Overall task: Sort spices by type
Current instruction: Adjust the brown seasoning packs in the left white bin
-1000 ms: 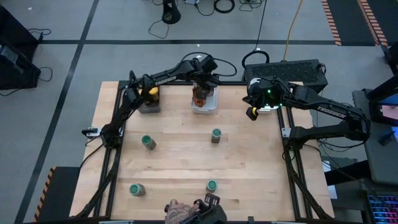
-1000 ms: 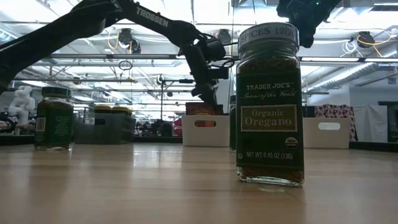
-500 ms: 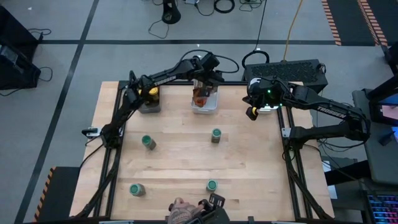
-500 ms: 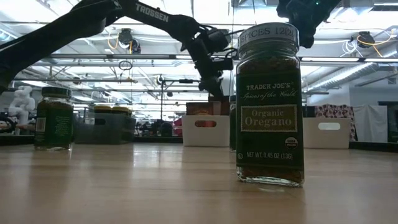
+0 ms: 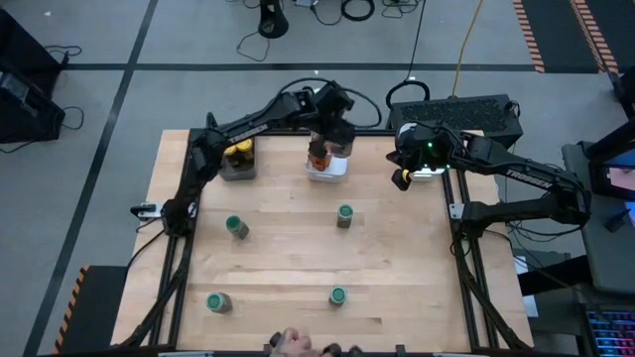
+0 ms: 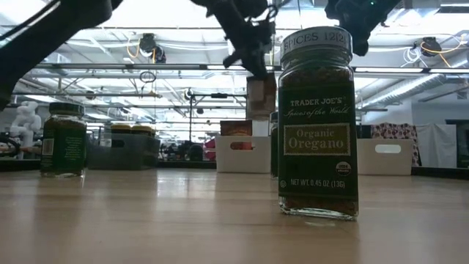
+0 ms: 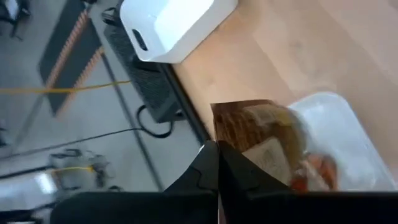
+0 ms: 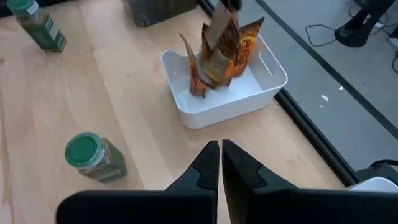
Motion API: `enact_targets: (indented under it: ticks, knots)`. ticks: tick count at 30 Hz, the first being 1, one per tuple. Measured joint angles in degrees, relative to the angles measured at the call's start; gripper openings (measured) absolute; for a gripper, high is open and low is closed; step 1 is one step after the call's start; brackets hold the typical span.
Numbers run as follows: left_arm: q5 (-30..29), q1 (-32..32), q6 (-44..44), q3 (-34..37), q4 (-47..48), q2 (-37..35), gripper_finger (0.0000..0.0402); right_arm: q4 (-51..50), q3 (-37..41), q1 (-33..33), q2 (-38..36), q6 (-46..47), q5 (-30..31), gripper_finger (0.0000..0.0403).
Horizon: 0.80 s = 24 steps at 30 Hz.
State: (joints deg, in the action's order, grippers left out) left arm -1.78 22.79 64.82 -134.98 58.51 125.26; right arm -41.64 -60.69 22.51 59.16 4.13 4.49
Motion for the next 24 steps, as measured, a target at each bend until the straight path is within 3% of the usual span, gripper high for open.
enact_targets:
  ticks: [3,11,17,24]
  knots:
    - [-1.99,-1.37,1.41,-0.11,3.54,-1.35,0.0001,0.58,0.00,0.06,0.00,0.46,-0.04,0.0000]
    - [-0.30,-2.87,-6.02,0.20,13.08,-1.49,0.0000,1.19,0.00,-0.01,0.02,1.87,-0.09,0.0000]
    - [-0.40,-4.48,-6.96,0.22,11.68,-1.49,0.0000,1.17,0.00,-0.01,0.02,1.97,-0.09,0.0000]
    - [-8.00,-6.66,-5.76,0.09,9.10,-1.49,0.0000,1.11,0.00,-0.01,0.02,2.29,-0.09,0.0000]
